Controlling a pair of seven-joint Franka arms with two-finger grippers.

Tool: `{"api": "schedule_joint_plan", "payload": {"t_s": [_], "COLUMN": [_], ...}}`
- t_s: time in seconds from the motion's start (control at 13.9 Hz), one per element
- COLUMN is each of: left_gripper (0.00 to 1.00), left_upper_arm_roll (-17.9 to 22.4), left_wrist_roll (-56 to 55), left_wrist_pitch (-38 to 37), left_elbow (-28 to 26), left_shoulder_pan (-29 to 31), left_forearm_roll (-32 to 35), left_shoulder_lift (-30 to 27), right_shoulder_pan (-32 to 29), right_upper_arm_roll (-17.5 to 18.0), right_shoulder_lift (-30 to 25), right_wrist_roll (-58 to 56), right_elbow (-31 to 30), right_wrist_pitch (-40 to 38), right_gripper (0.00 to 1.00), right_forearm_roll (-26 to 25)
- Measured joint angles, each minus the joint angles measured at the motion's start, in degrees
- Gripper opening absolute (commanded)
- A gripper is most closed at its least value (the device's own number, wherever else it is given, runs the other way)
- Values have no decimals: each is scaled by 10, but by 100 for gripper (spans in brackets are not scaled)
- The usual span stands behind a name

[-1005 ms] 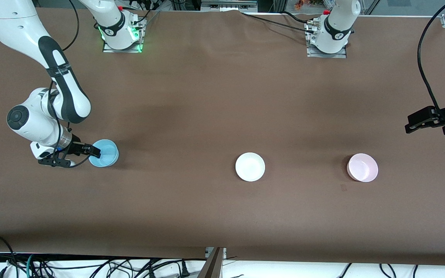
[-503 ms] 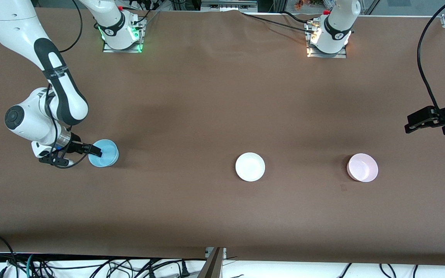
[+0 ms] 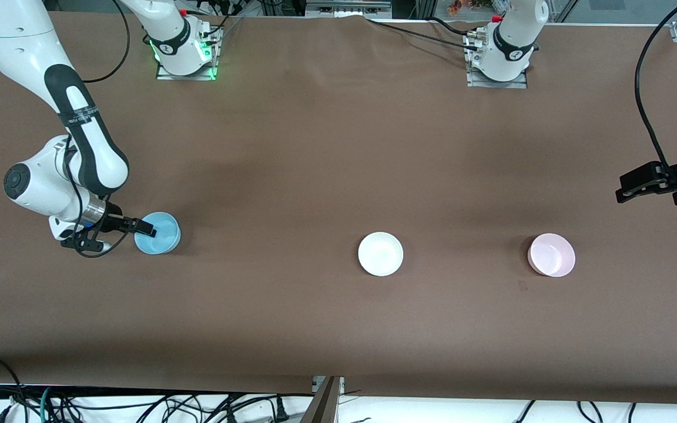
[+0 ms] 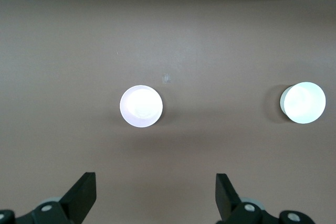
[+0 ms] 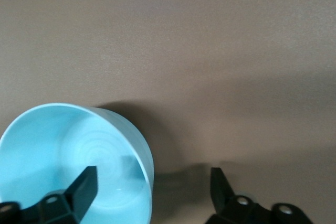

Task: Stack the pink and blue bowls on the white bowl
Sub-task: 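Close the right gripper on the blue bowl's rim, then lift the blue bowl with the right gripper while the left gripper reaches the pink bowl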

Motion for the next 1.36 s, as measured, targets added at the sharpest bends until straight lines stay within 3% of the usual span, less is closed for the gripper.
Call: {"api": "schedule_joint_plan", "payload": {"t_s": [0.14,0.36,0.72,0.93,1.08,1.36], "left_gripper": [100,100,100,100,100,100], "left_upper_arm_roll": [0,0,2,2,5,14], "left_wrist_roll": [0,0,0,0,0,0], "left_wrist_pitch": [0,0,0,0,3,64], "left_elbow": [0,0,0,-1,-3,-9], "left_shoulder_pan": [0,0,3,3,4,9], "left_forearm_roll": [0,0,0,0,0,0], "left_shoulder_lift": [0,0,2,3,6,58], "right_shoulder_pan": [0,0,1,1,1,1], "right_upper_arm_roll": [0,1,3,3,3,3], "right_shoulder_lift": [0,0,-1,-1,-1,-1], "right_wrist_roll": [0,0,0,0,0,-1], "right_elbow": [0,1,9,20,20,20], "right_wrist_pitch": [-2,-2,-16,-31,-33,-36], "right_gripper": [68,61,57,48,38,0], "right_forearm_roll": [0,0,1,1,2,2]}}
